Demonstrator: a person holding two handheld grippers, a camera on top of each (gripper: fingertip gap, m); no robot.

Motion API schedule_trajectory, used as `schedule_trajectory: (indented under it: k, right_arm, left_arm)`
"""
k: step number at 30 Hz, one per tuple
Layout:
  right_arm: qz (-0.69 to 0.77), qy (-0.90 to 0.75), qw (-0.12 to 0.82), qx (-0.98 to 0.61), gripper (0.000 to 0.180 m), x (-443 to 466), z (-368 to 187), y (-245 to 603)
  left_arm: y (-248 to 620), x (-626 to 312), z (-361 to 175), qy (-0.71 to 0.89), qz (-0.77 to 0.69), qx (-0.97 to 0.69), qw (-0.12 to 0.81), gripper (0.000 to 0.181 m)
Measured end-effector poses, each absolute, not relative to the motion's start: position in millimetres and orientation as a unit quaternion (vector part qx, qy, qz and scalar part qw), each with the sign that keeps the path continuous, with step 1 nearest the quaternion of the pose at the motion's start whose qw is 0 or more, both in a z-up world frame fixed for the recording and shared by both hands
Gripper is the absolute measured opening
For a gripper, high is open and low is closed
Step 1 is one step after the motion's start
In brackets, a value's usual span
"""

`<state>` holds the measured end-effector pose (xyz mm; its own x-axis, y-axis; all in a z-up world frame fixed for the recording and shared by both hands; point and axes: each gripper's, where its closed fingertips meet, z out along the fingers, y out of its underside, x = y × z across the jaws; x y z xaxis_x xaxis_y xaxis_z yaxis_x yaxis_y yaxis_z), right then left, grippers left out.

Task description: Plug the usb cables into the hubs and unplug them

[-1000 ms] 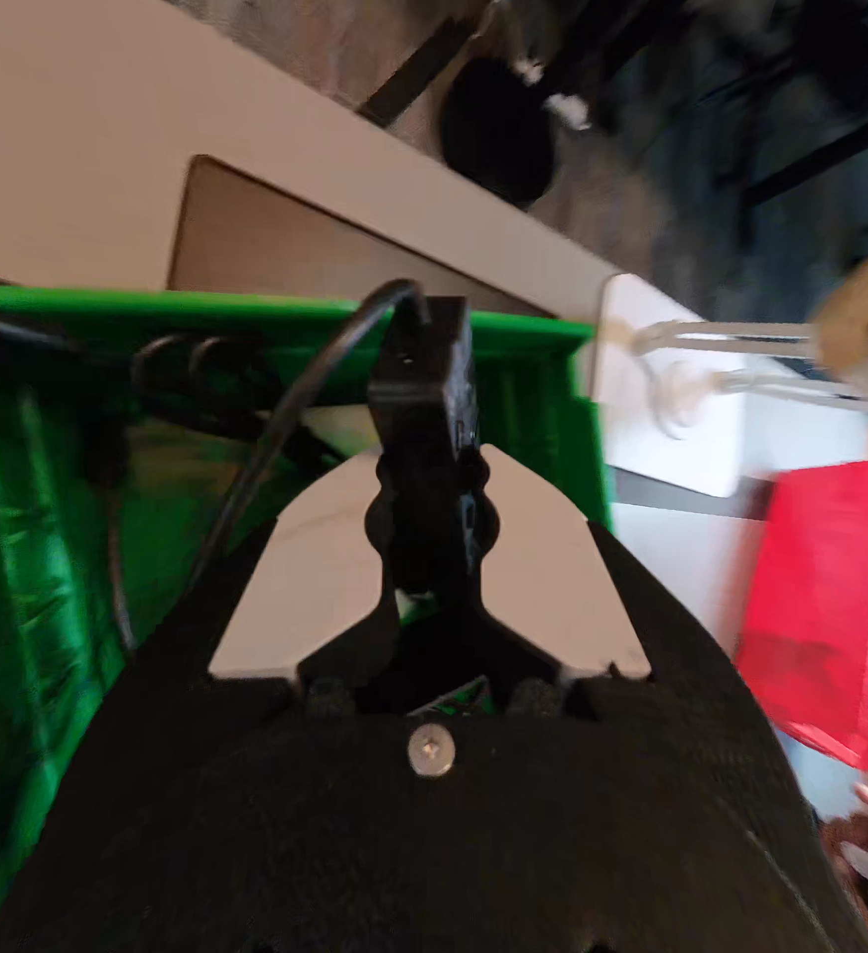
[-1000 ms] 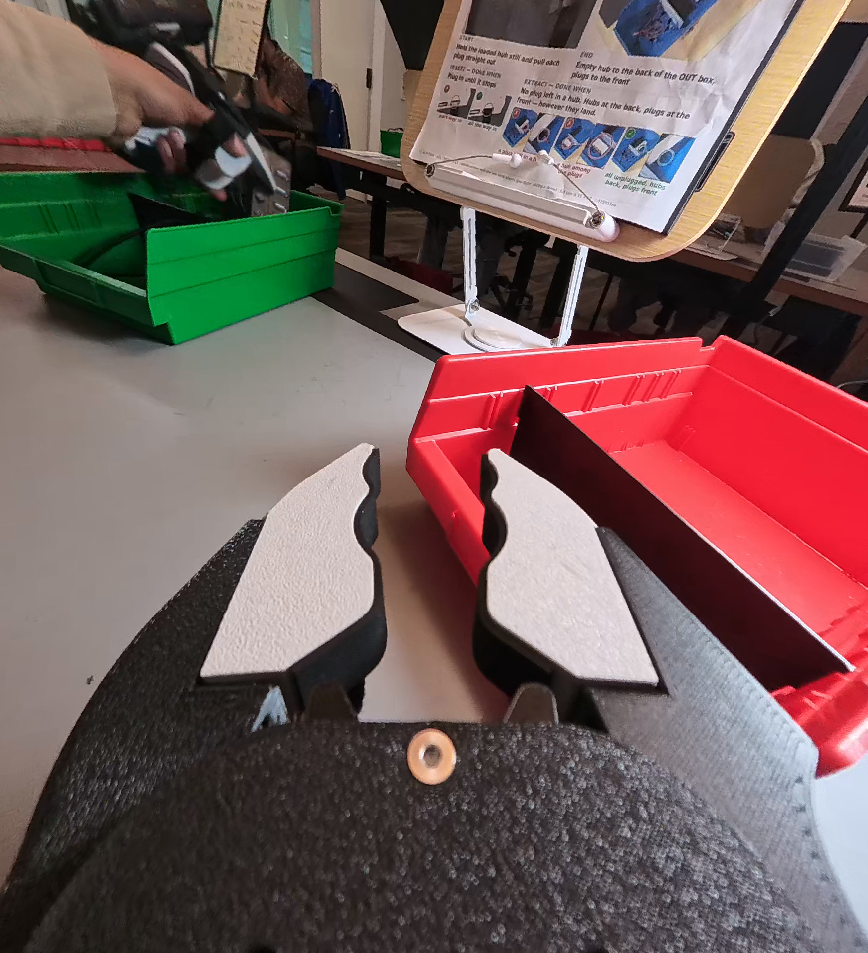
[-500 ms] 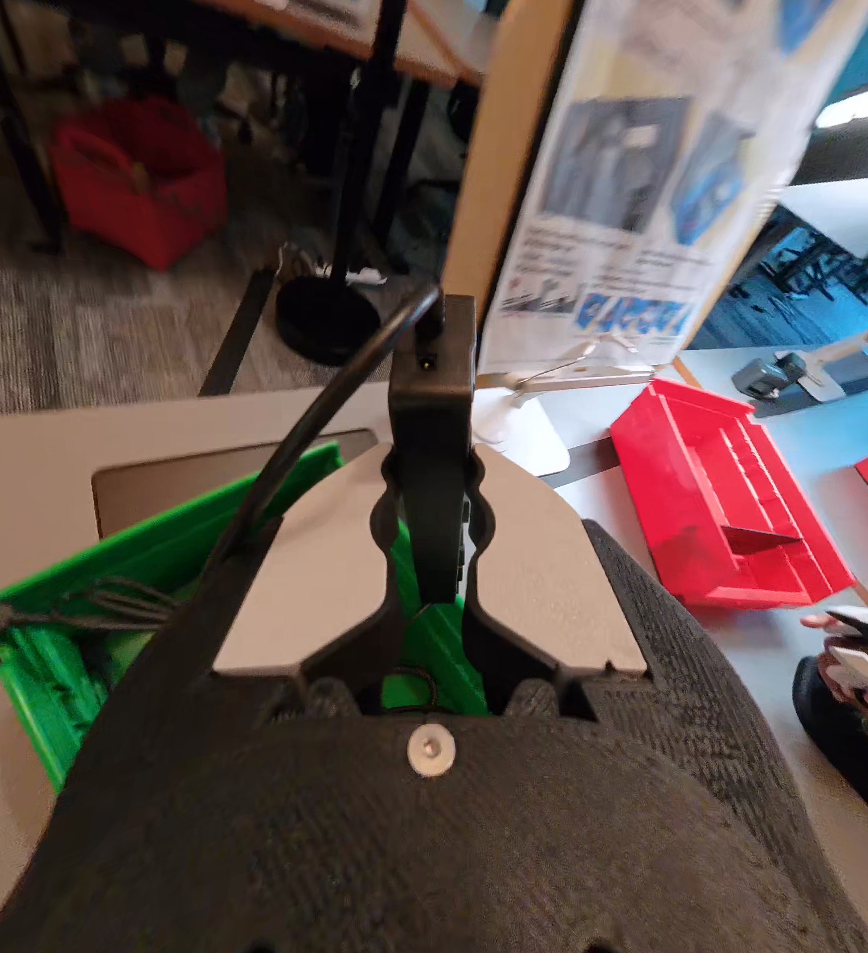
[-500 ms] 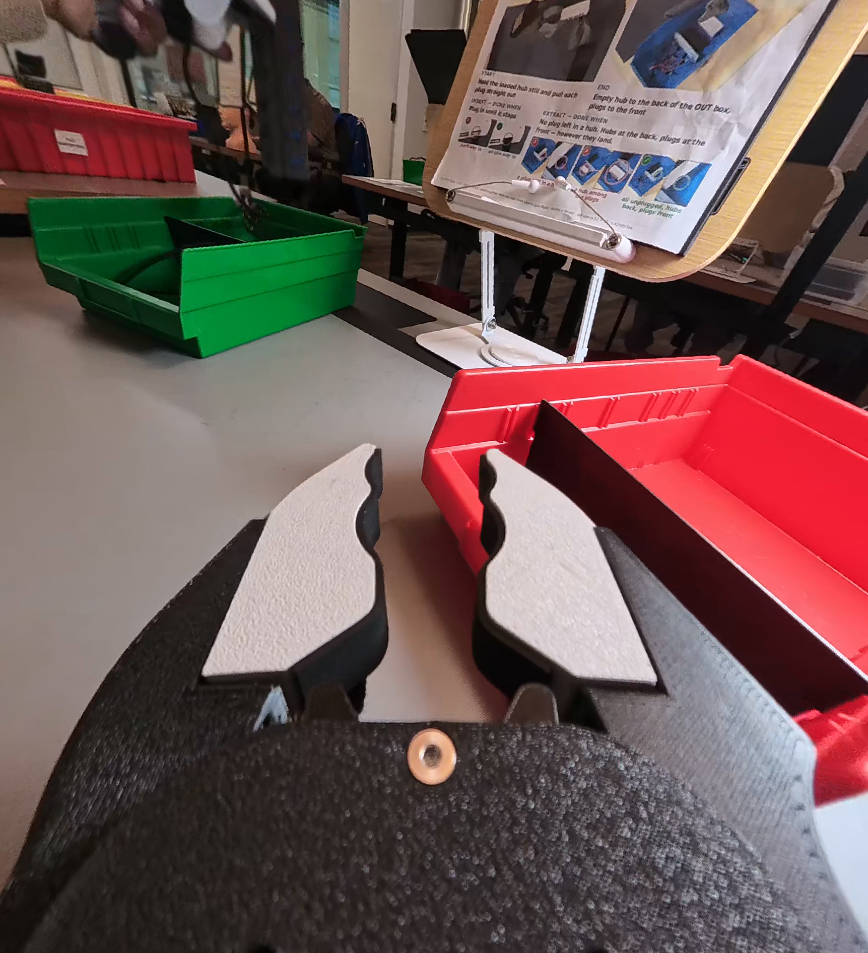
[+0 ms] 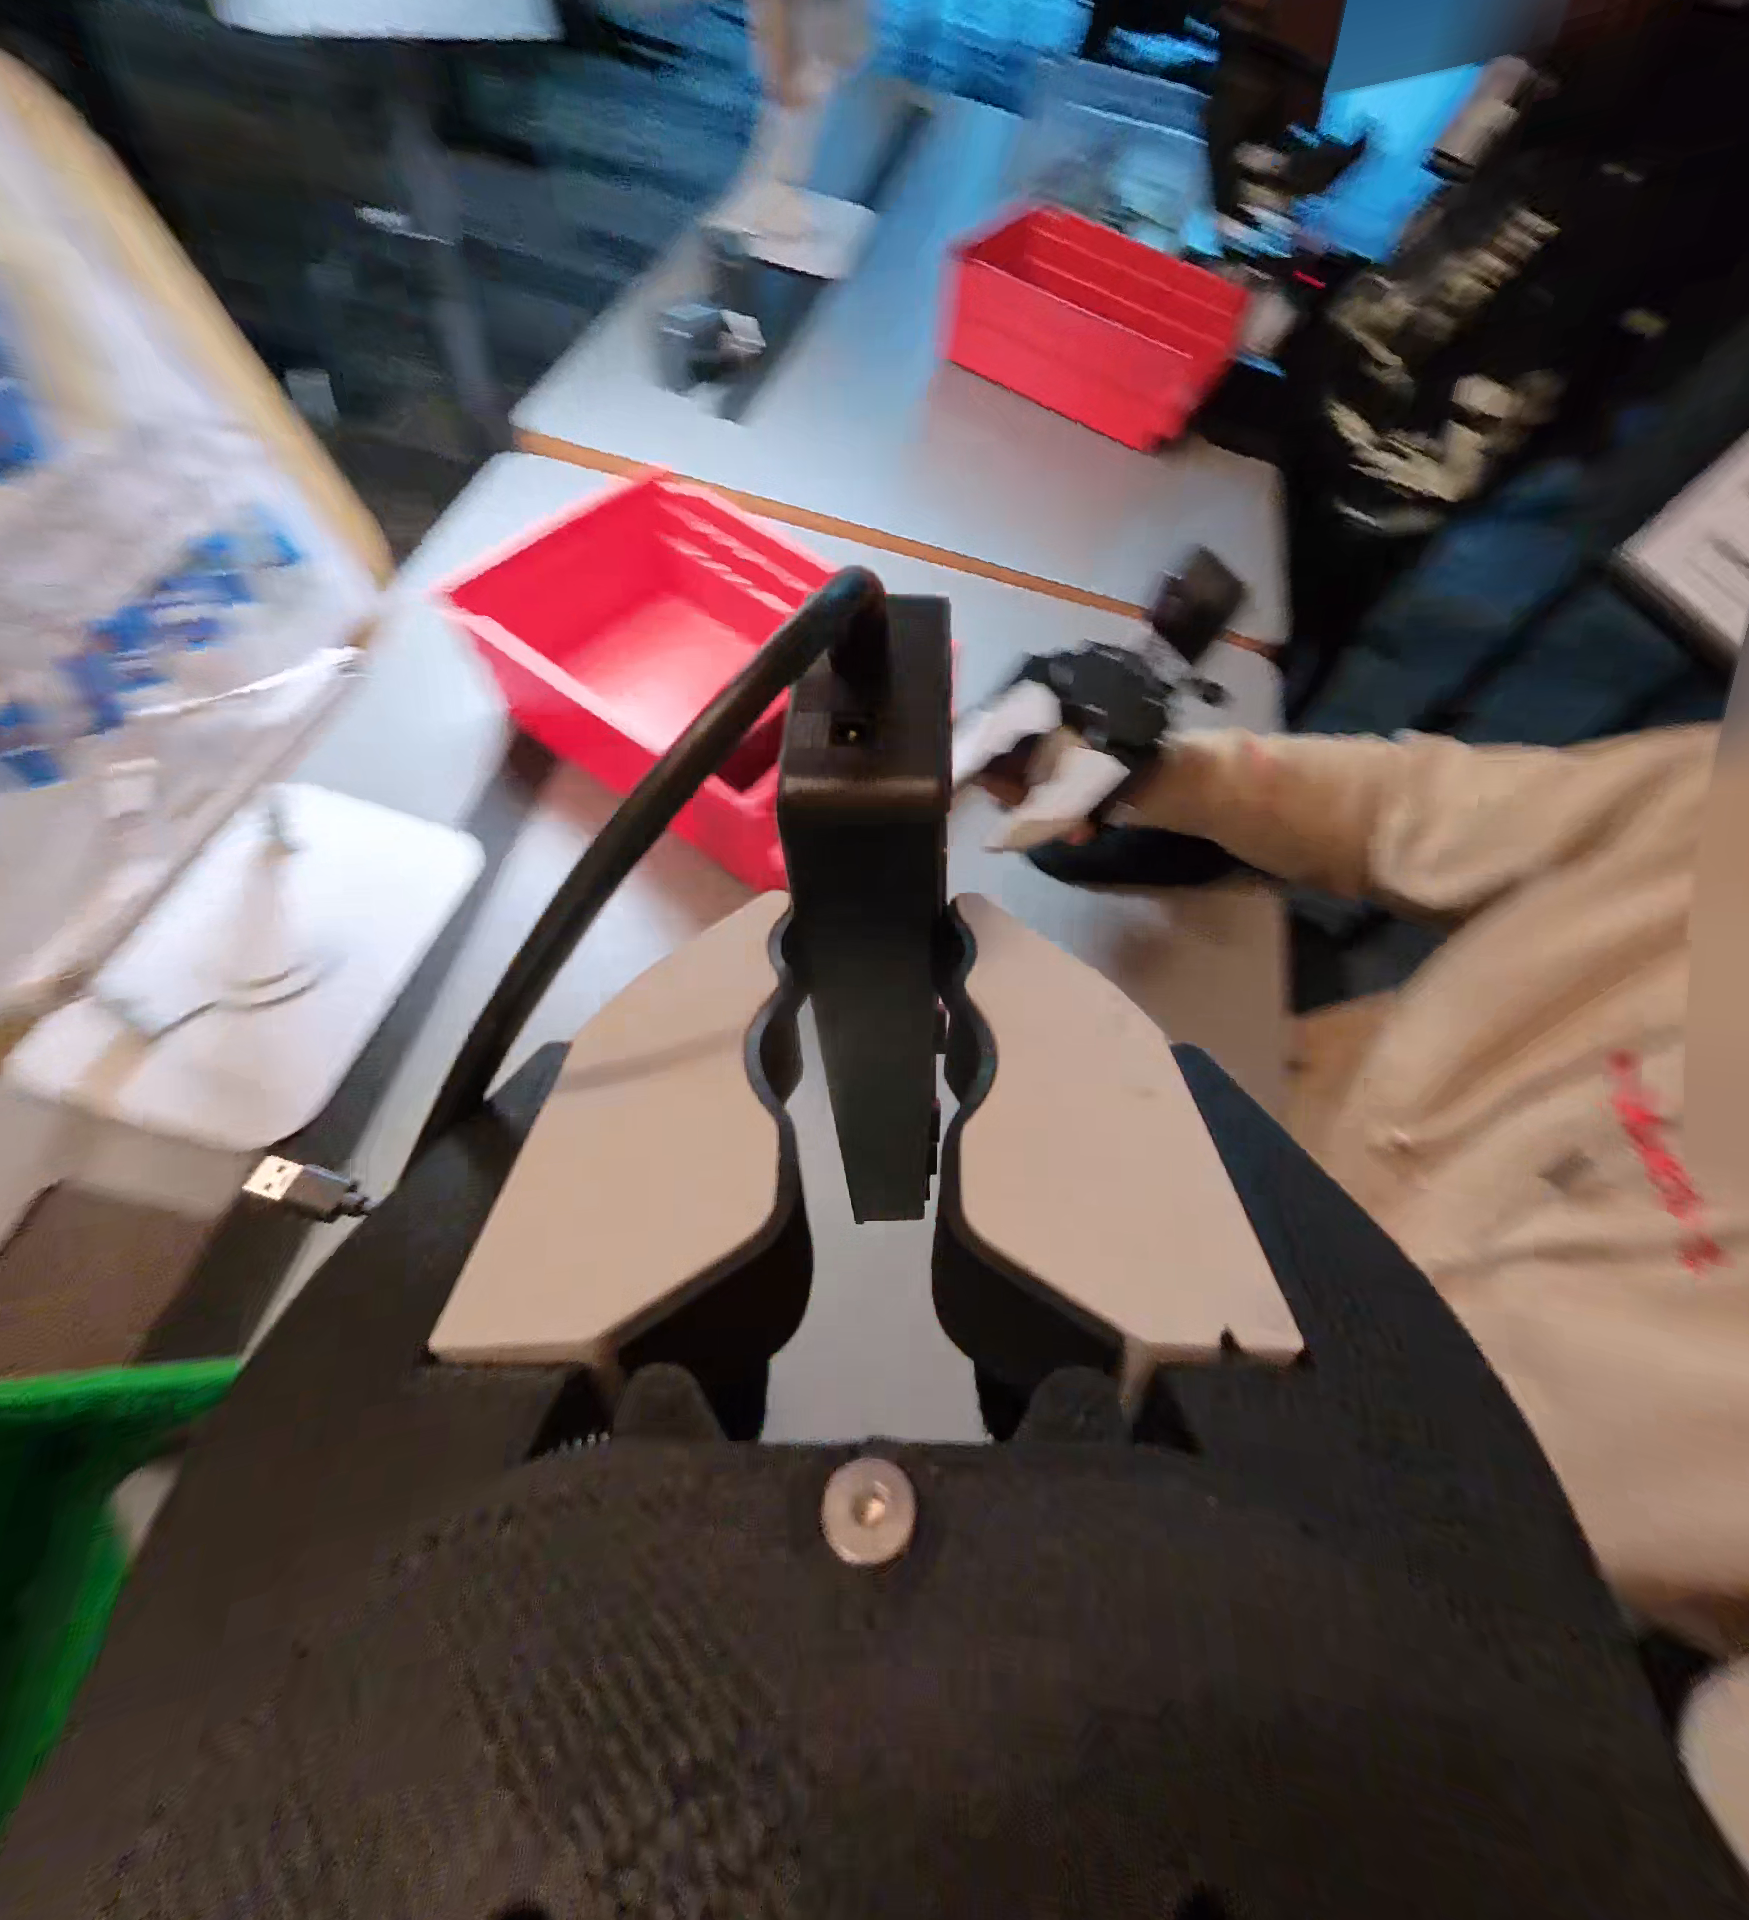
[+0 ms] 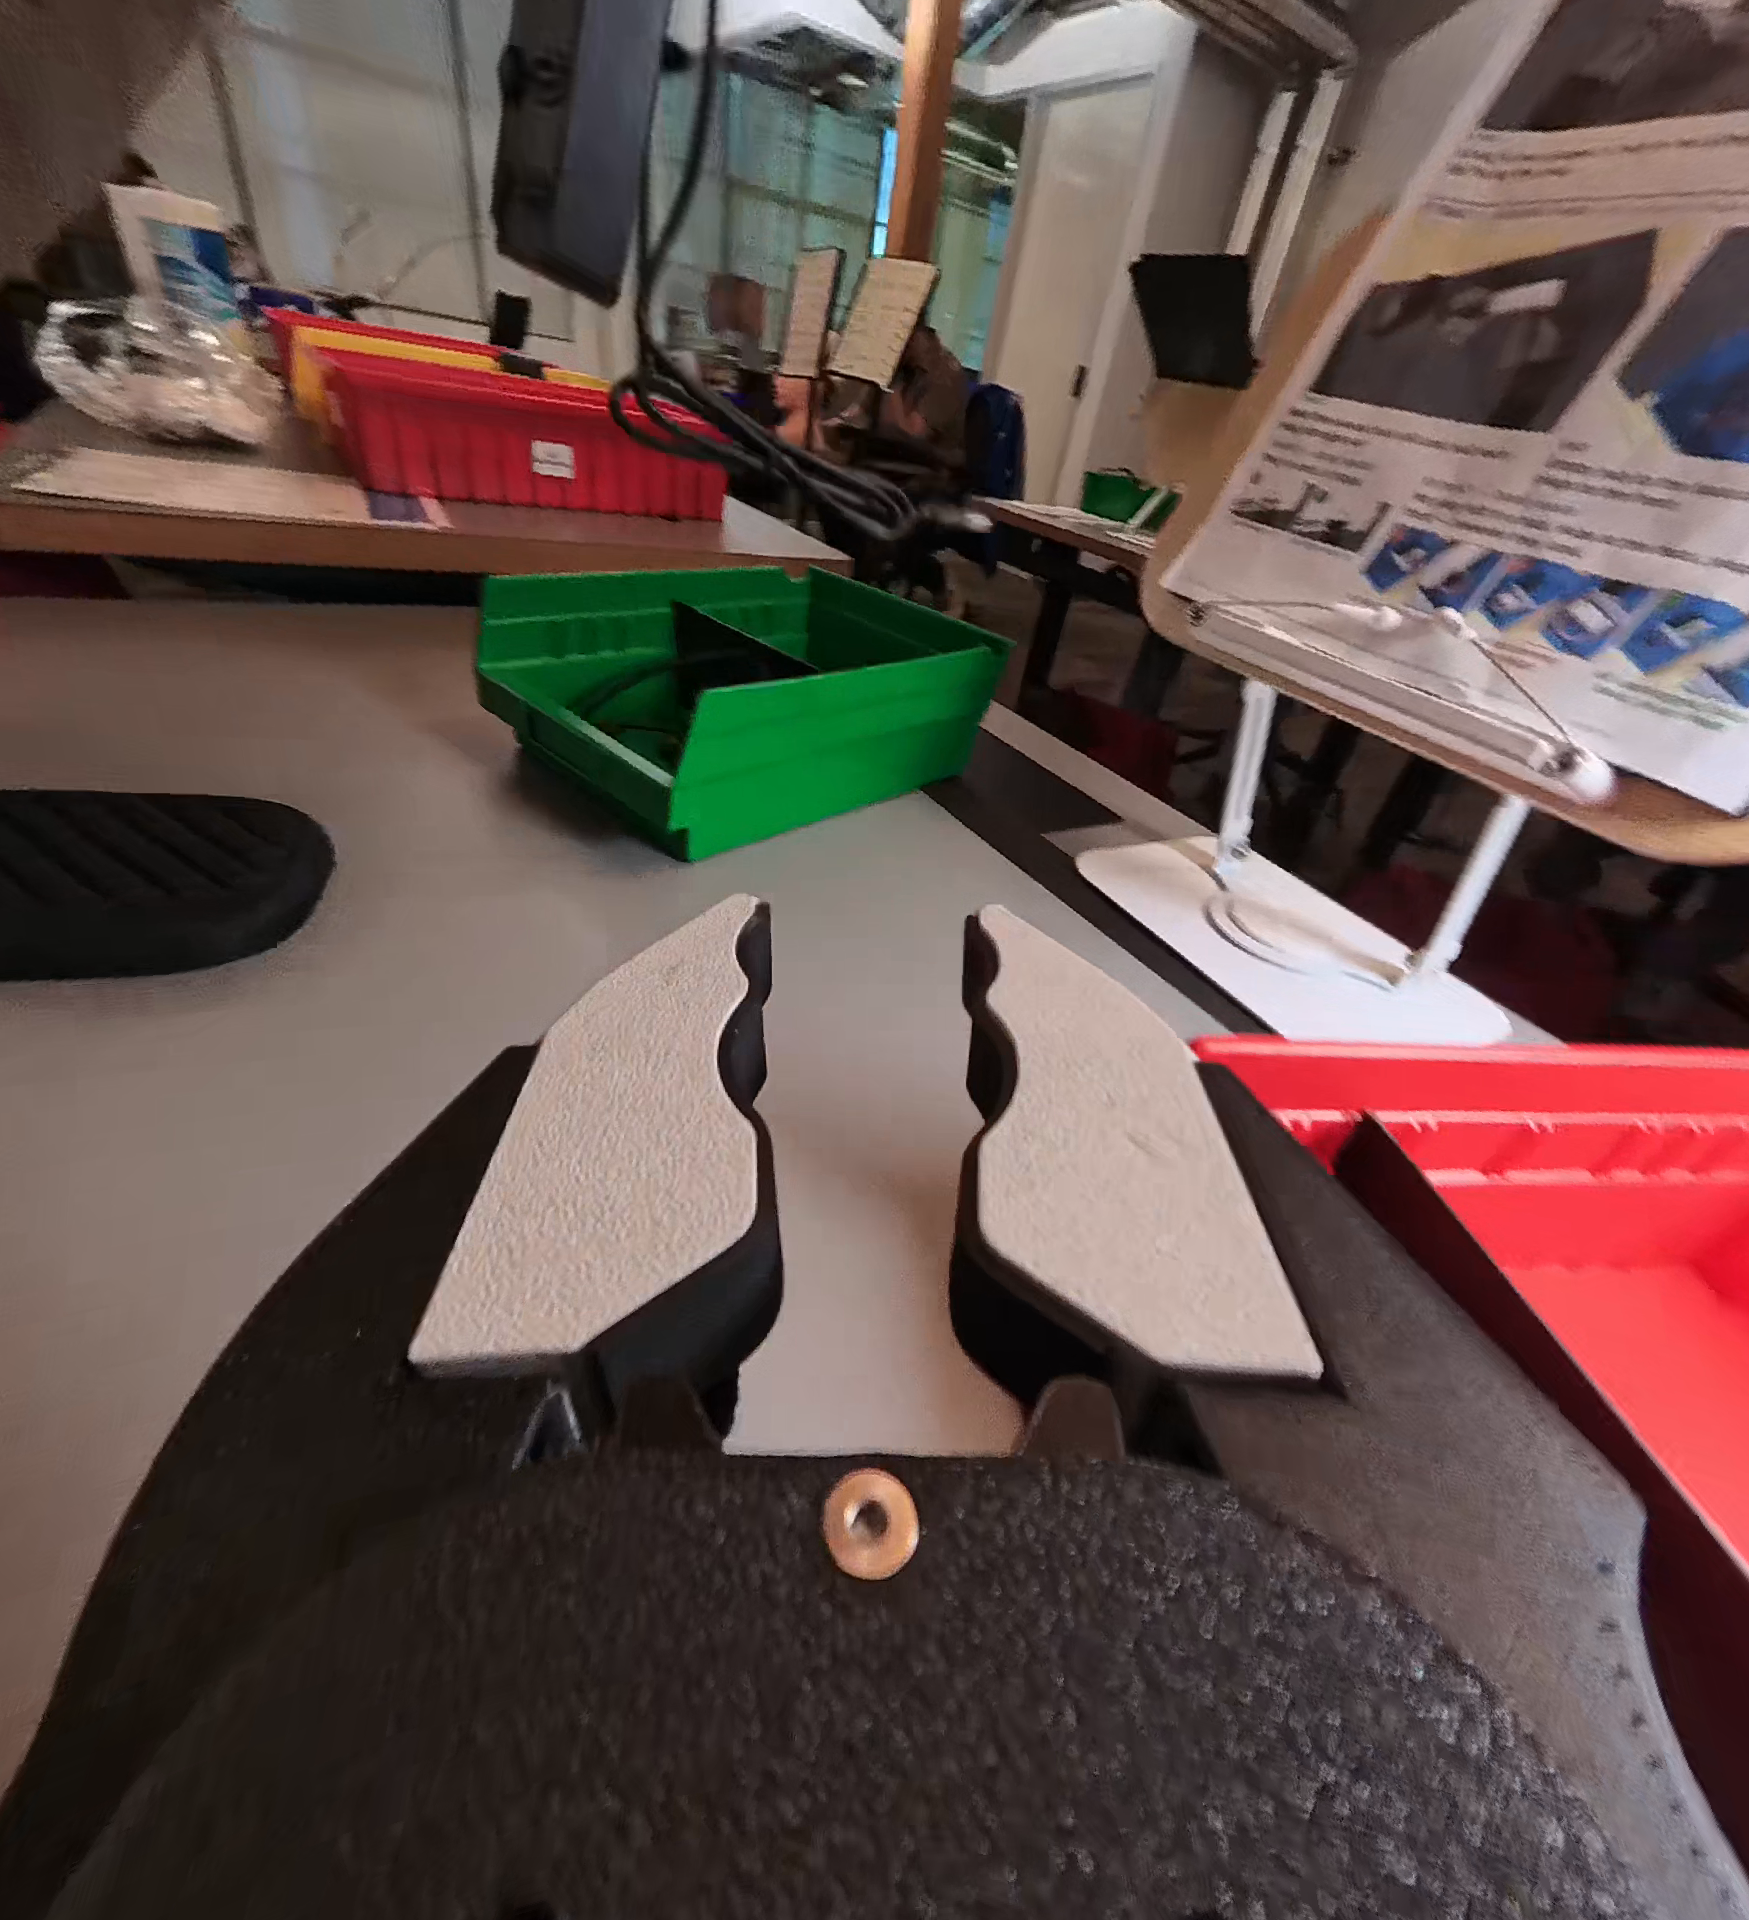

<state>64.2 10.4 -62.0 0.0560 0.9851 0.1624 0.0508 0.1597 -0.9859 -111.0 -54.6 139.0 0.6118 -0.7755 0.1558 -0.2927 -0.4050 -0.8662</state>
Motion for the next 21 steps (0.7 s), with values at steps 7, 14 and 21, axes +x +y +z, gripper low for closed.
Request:
schedule_trajectory:
  k: [7, 14, 21]
  right_arm:
    - [0.442, -0.632, 0.497, -0.399, 0.047, 34, -44, -44]
    - [0.649, -0.653, 0.266, -0.286, 0.052, 53, -28, -130]
    - [0.679, -0.657, 0.195, -0.263, 0.055, 37, -49, -174]
  left_arm:
    - [-125, 3, 69, 0.489, -0.371, -0.746, 0.258, 0.024]
    - [-150, 39, -4, 0.529, -0.419, -0.72, 0.164, 0.024]
    - [-146, 58, -23, 0.534, -0.48, -0.677, 0.159, 0.024]
